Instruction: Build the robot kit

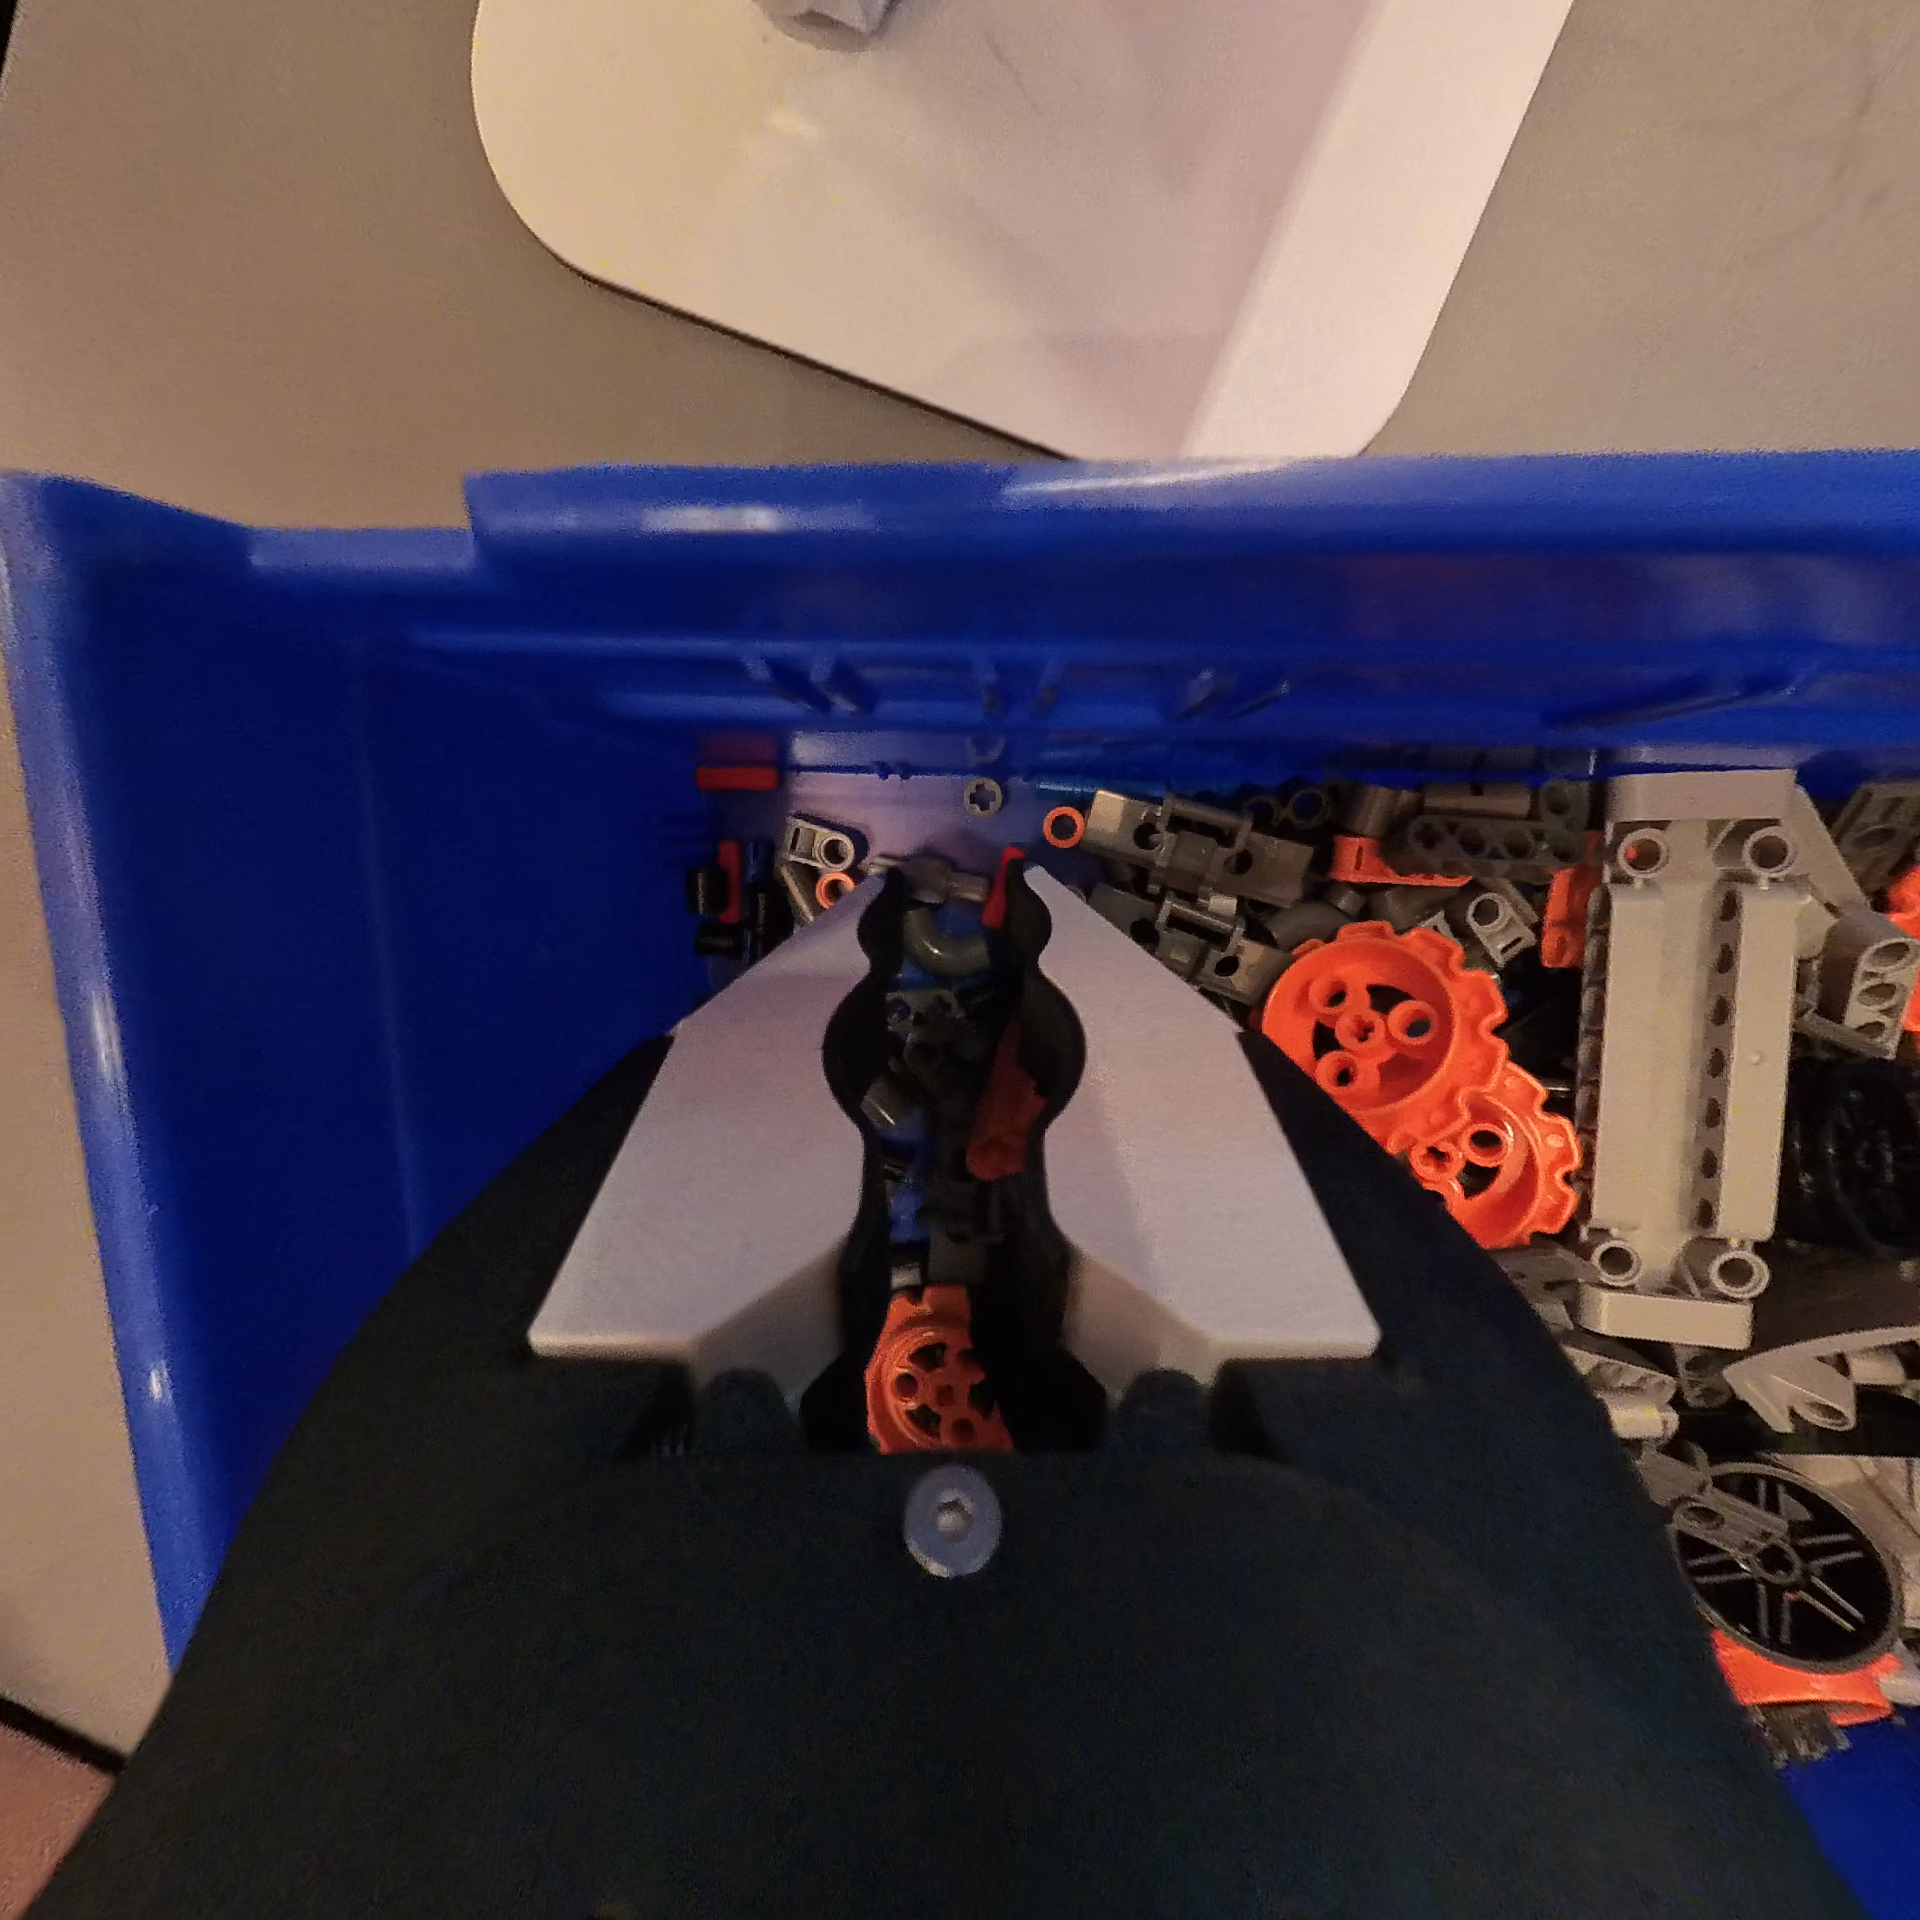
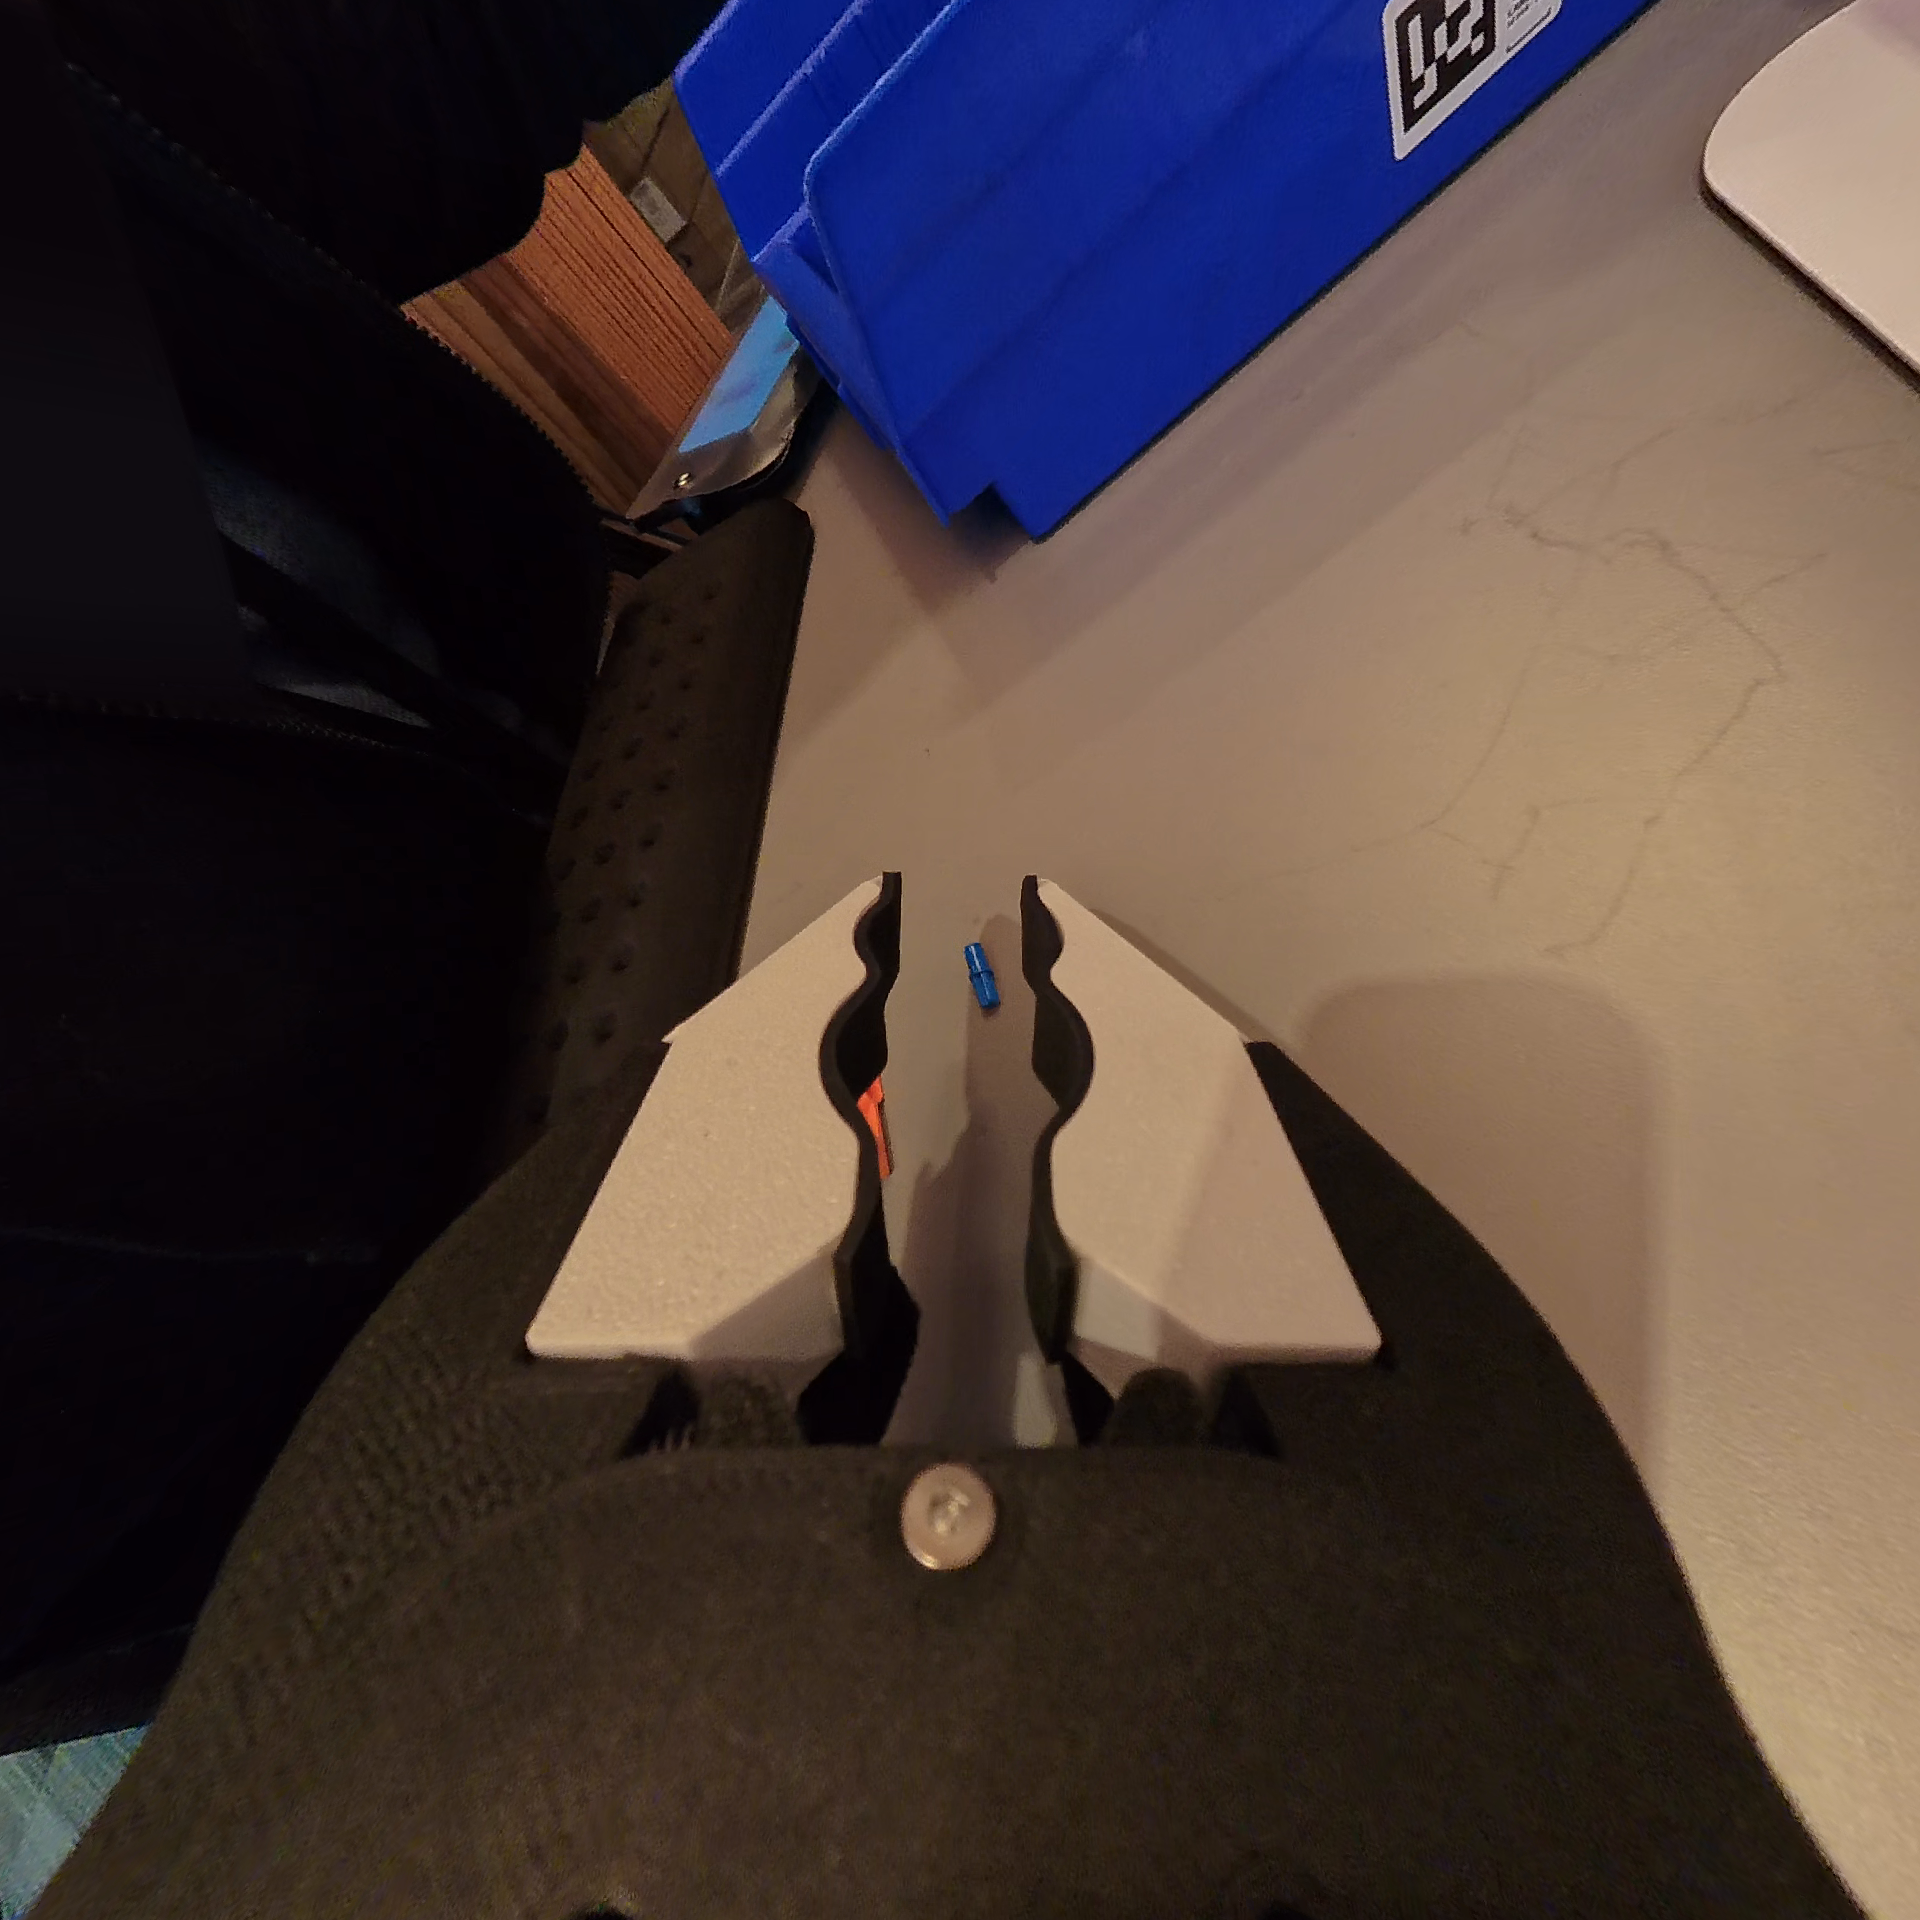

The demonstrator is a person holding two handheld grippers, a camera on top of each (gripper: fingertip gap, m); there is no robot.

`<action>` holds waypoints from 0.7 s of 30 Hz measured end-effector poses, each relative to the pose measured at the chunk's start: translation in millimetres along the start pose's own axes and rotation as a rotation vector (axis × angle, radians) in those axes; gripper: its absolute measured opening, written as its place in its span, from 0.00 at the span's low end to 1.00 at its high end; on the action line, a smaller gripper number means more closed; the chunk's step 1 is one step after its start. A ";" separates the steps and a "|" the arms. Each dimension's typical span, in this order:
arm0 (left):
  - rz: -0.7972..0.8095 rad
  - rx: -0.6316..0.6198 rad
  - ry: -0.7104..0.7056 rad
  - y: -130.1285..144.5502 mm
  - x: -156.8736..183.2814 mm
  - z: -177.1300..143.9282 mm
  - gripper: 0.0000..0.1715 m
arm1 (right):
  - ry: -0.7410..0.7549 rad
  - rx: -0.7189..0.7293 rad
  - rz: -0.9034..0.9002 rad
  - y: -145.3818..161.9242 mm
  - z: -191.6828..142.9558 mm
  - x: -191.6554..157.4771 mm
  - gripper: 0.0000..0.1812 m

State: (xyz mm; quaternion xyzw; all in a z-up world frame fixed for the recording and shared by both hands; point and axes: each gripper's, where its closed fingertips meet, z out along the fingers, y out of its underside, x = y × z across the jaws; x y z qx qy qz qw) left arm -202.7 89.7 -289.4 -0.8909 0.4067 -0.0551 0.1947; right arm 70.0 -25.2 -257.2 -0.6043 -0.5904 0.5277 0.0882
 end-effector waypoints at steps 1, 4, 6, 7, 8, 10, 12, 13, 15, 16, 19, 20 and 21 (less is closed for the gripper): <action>-0.011 0.004 0.004 0.3 0.2 -0.1 0.10 | 0.000 0.000 -0.001 -0.1 0.0 -0.2 0.11; -0.030 0.007 0.009 0.5 2.1 -0.3 0.09 | 0.000 0.002 -0.002 -0.7 -0.2 -0.7 0.11; -0.024 0.004 0.017 2.0 4.5 -0.8 0.09 | 0.000 0.003 -0.004 -1.0 -0.5 -1.1 0.11; -0.018 0.004 0.015 2.7 4.5 -1.0 0.09 | -0.001 0.004 -0.004 -1.2 -0.6 -1.2 0.11; -0.017 -0.002 0.022 3.6 5.6 -1.5 0.08 | -0.001 0.004 -0.004 -1.2 -0.7 -1.2 0.11; -0.011 -0.021 0.047 7.0 10.0 -3.5 0.08 | -0.001 0.004 -0.005 -1.3 -0.8 -1.5 0.11; -0.004 -0.020 0.040 8.1 10.1 -5.0 0.08 | -0.001 0.005 -0.004 -1.1 -1.1 -1.2 0.11; -0.006 -0.029 0.046 9.9 11.5 -4.9 0.08 | -0.002 0.005 -0.002 -0.9 -1.0 -1.0 0.11; -0.007 -0.029 0.031 10.1 9.8 -6.5 0.08 | -0.003 0.005 -0.002 -0.9 -0.9 -1.1 0.12; -0.011 -0.021 0.032 9.0 9.8 -7.6 0.08 | -0.002 0.004 -0.003 -0.9 -0.8 -1.1 0.11; 0.003 -0.021 0.026 9.7 9.8 -7.7 0.08 | -0.002 0.006 -0.003 -1.2 -1.1 -1.1 0.11; 0.010 -0.032 0.020 11.2 9.9 -7.5 0.08 | -0.002 0.006 -0.004 -1.3 -1.1 -1.3 0.11; 0.020 -0.032 0.011 11.2 10.4 -8.5 0.08 | -0.002 0.007 -0.004 -1.5 -1.2 -1.5 0.11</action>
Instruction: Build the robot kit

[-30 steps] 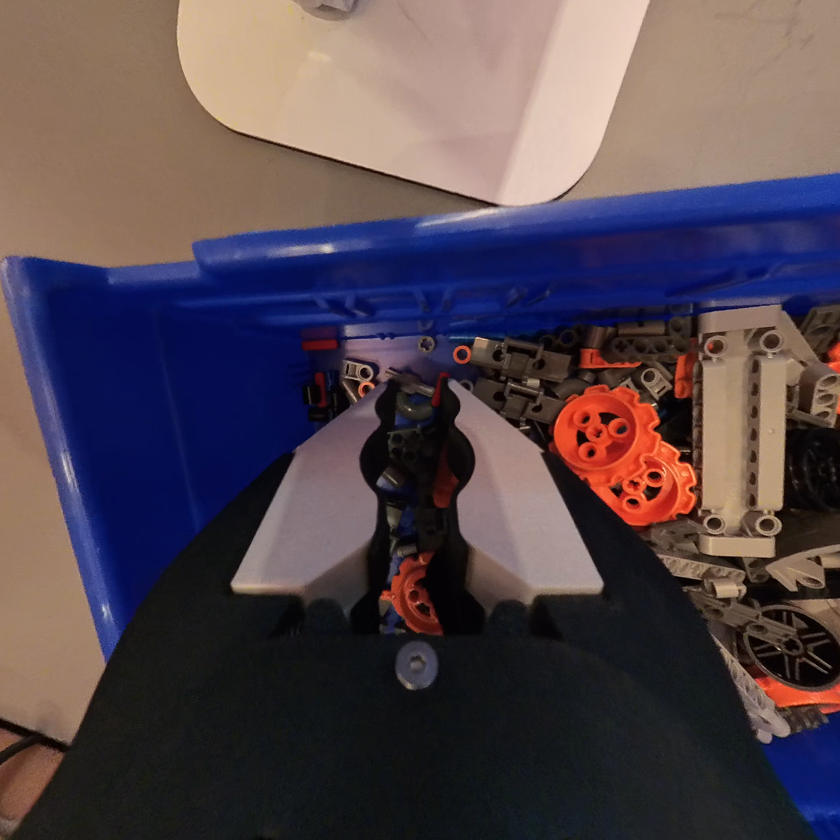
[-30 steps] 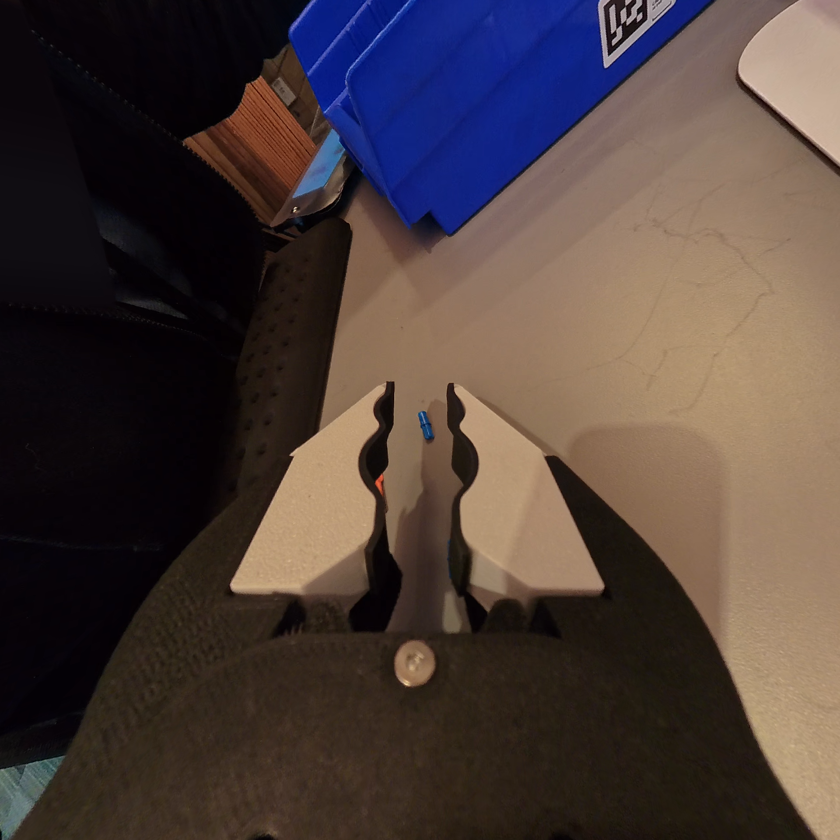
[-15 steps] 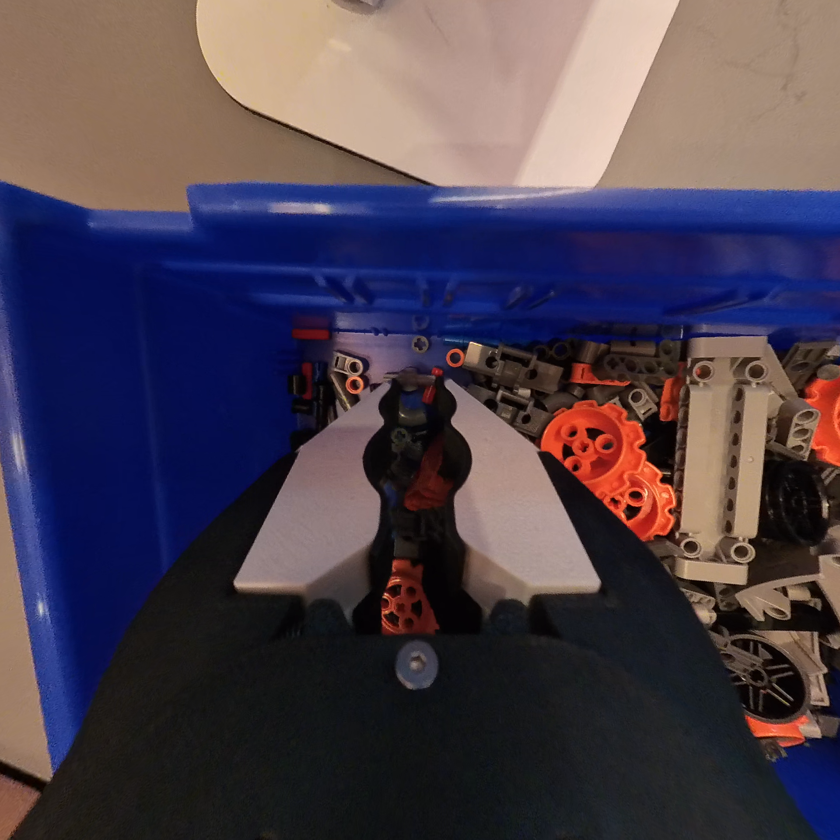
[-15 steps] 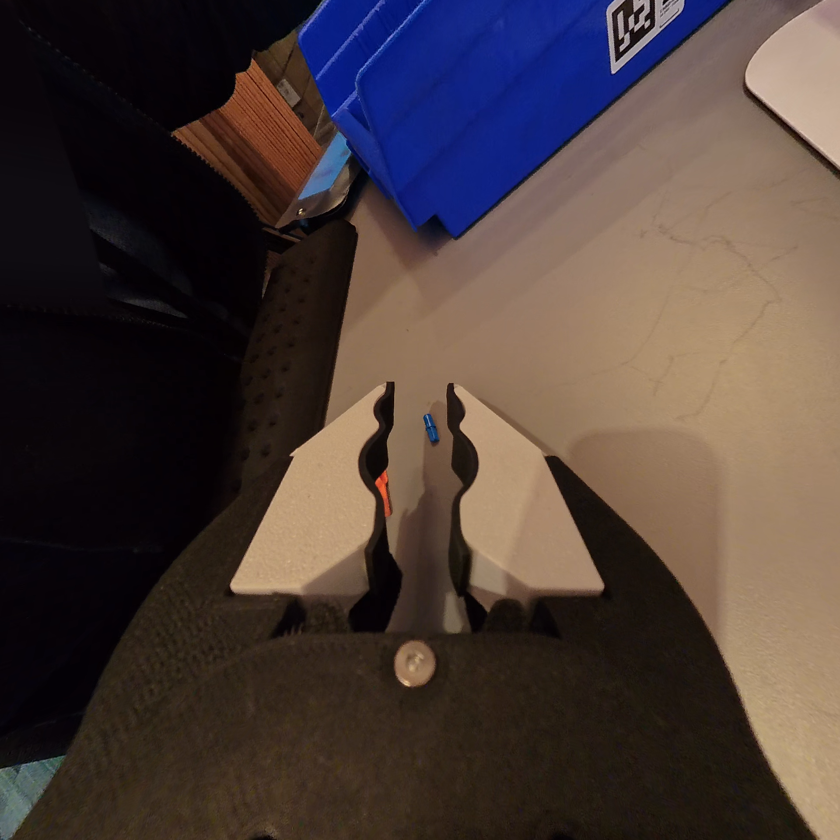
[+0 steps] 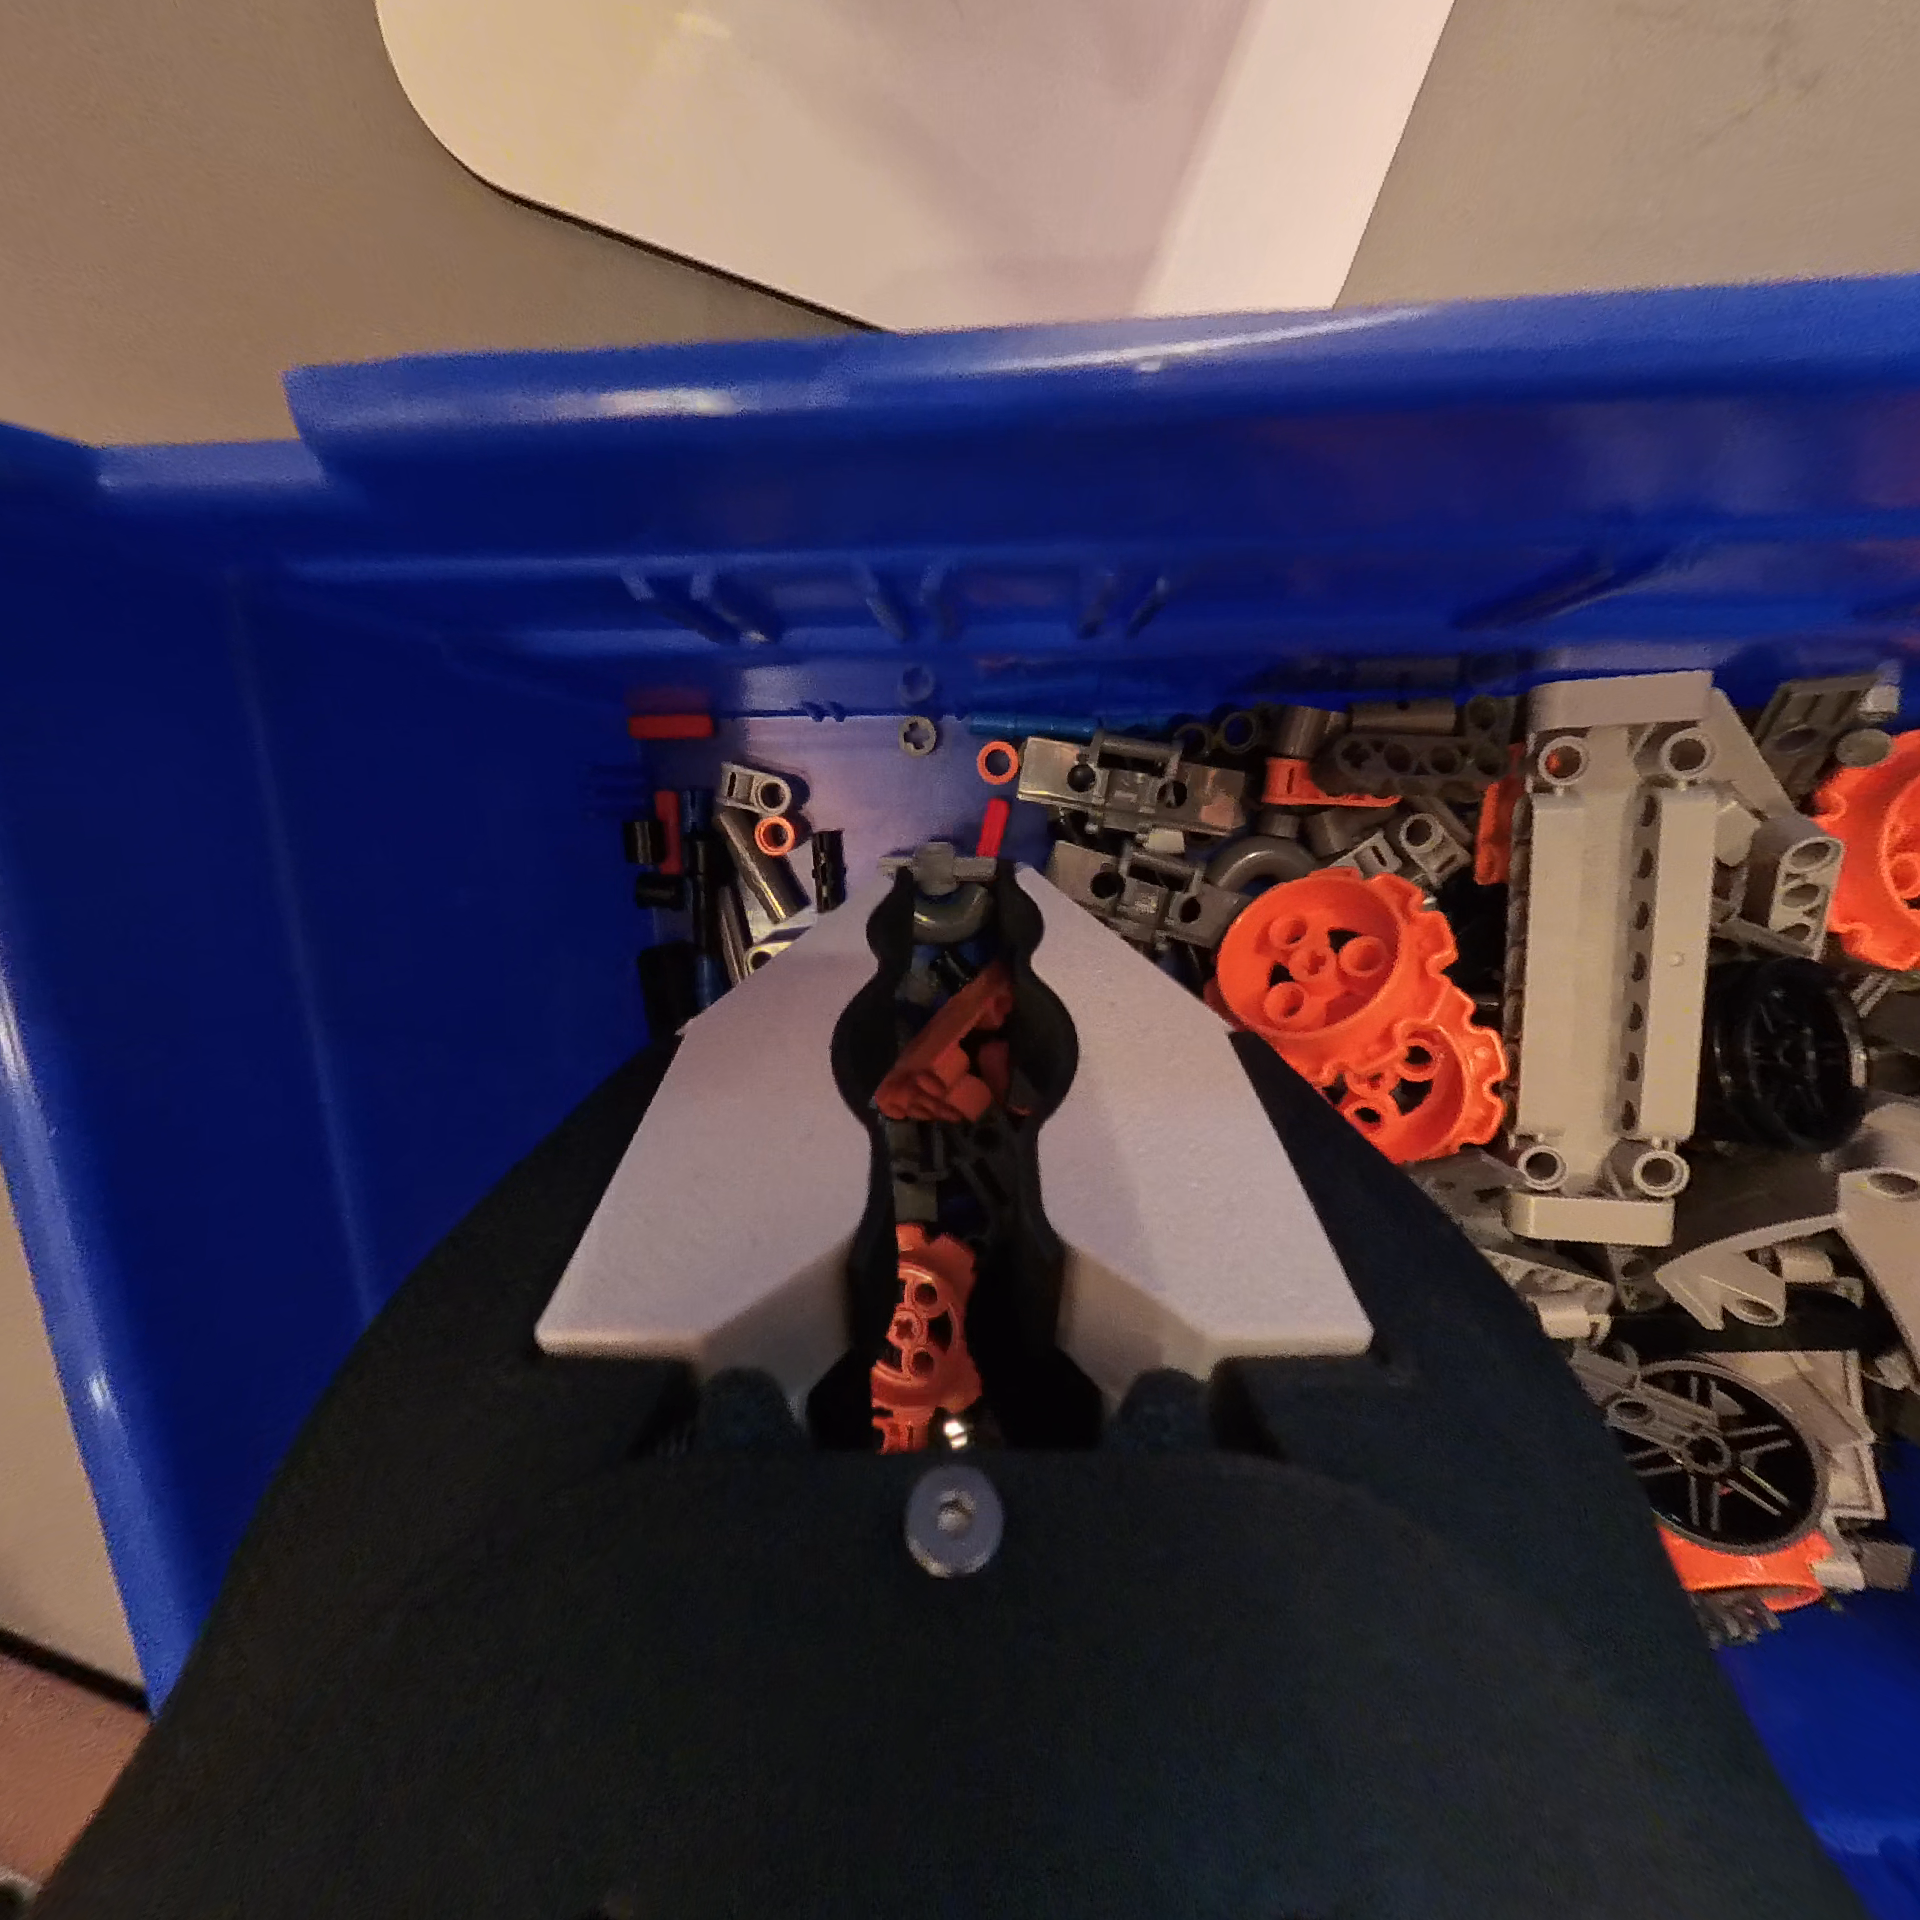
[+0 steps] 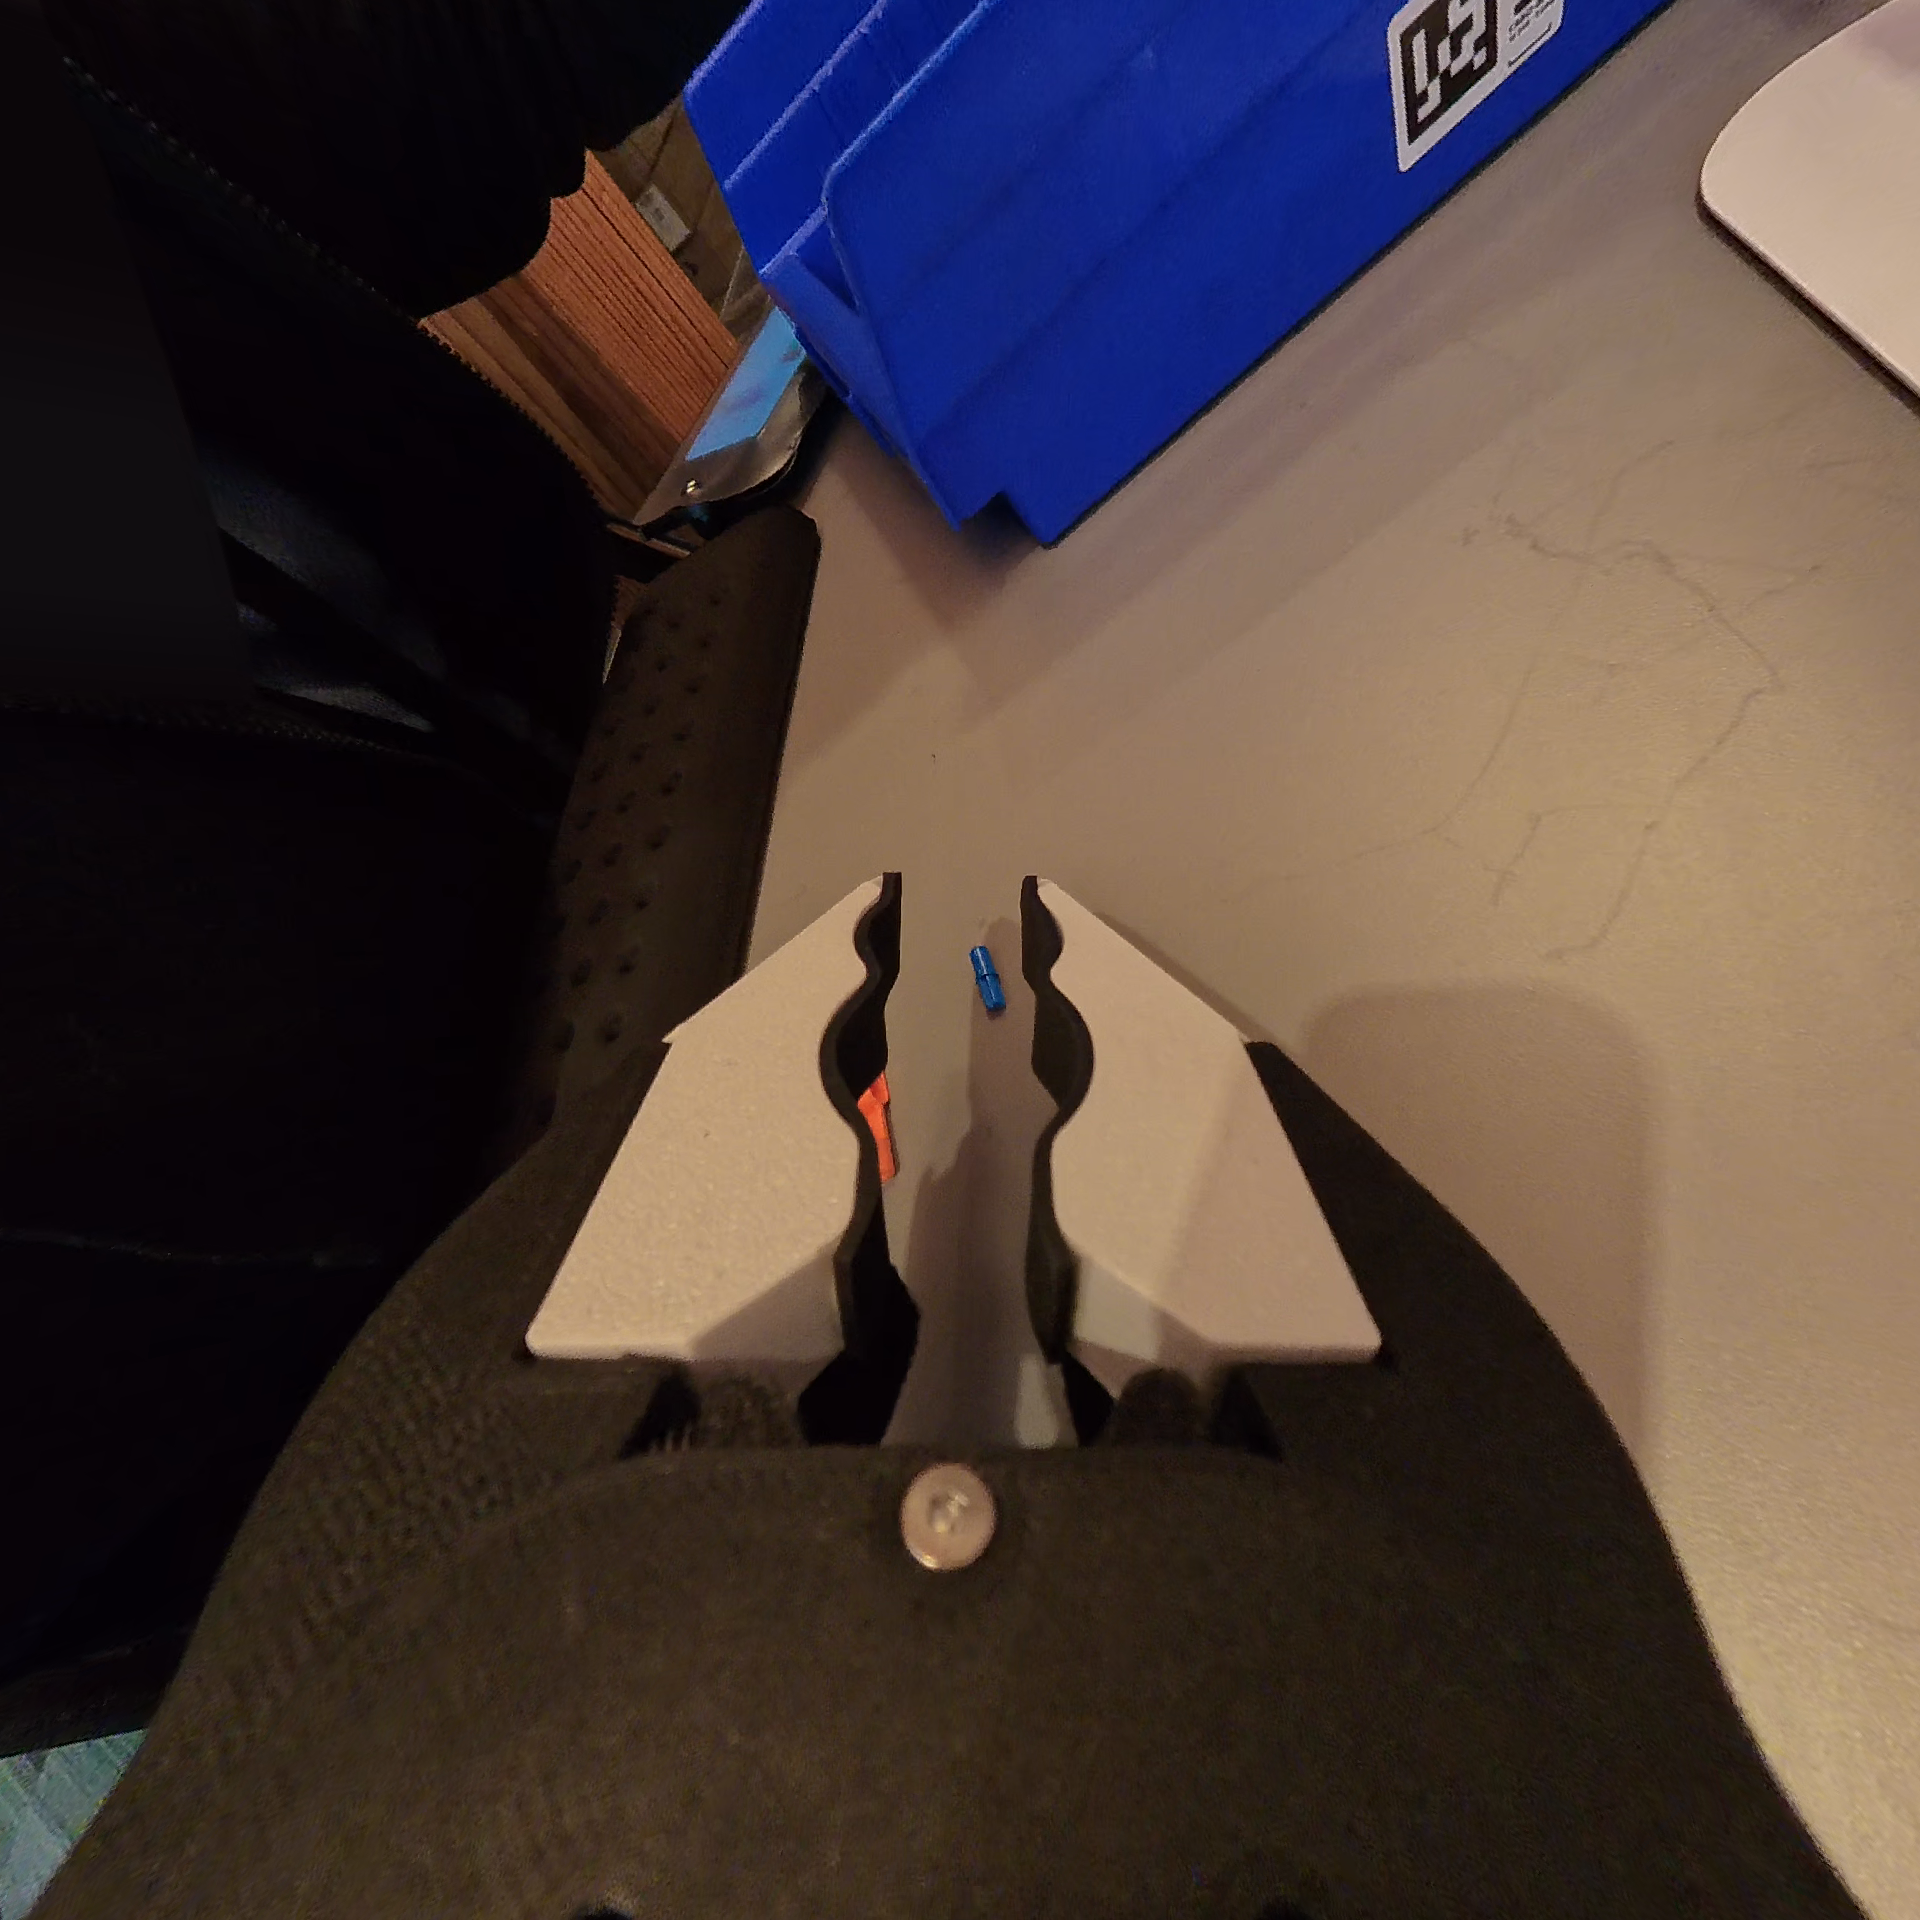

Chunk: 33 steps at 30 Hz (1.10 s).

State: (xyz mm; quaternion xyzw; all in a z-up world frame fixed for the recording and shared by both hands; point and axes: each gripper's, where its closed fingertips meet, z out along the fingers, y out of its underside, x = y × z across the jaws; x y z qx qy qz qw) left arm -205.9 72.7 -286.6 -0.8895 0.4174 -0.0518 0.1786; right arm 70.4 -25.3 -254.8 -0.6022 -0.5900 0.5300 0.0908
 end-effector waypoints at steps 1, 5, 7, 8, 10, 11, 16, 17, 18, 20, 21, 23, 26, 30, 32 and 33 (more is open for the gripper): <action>0.009 0.010 -0.007 -1.5 0.9 -2.4 0.08 | 0.000 0.001 -0.001 -0.3 -0.2 -0.2 0.11; 0.057 0.062 -0.074 -10.1 2.7 -21.3 0.08 | 0.001 0.006 -0.003 -1.6 -0.6 -0.5 0.11; 0.072 0.095 -0.087 -15.7 8.5 -32.5 0.08 | 0.006 0.015 -0.011 -4.0 -1.5 -1.5 0.12; 0.084 0.122 -0.097 -20.5 12.3 -38.9 0.08 | 0.011 0.022 -0.018 -6.0 -2.2 -2.0 0.12; 0.124 0.155 -0.116 -29.4 22.2 -52.0 0.08 | 0.024 0.038 -0.036 -10.9 -4.1 -4.1 0.12; 0.145 0.161 -0.147 -33.8 25.3 -58.6 0.08 | 0.030 0.049 -0.046 -14.1 -5.3 -5.8 0.12; 0.252 0.229 -0.219 -68.4 64.0 -88.8 0.08 | 0.076 0.124 -0.088 -33.2 -15.8 -13.4 0.13; 0.277 0.258 -0.244 -78.9 71.6 -95.6 0.08 | 0.079 0.148 -0.090 -37.8 -19.1 -15.1 0.13; 0.295 0.292 -0.258 -89.5 80.2 -102.0 0.08 | 0.077 0.177 -0.088 -42.9 -23.3 -17.1 0.14; 0.309 0.353 -0.246 -110.2 102.0 -109.6 0.08 | 0.092 0.225 -0.084 -51.5 -32.5 -18.4 0.14; 0.321 0.361 -0.243 -118.7 112.9 -109.5 0.08 | 0.106 0.242 -0.090 -54.5 -36.8 -18.6 0.14; 0.350 0.353 -0.259 -133.5 131.8 -105.5 0.08 | 0.133 0.267 -0.101 -59.8 -44.4 -19.4 0.15; 0.348 0.342 -0.247 -151.9 160.0 -93.9 0.08 | 0.165 0.317 -0.103 -68.0 -59.0 -20.9 0.15; 0.371 0.361 -0.265 -176.7 184.2 -82.8 0.08 | 0.184 0.372 -0.112 -76.3 -78.1 -26.5 0.15; 0.380 0.375 -0.308 -191.5 187.1 -83.0 0.08 | 0.204 0.390 -0.118 -78.1 -89.5 -26.7 0.15; 0.357 0.401 -0.281 -200.9 194.5 -84.4 0.08 | 0.199 0.405 -0.108 -79.0 -95.4 -27.5 0.15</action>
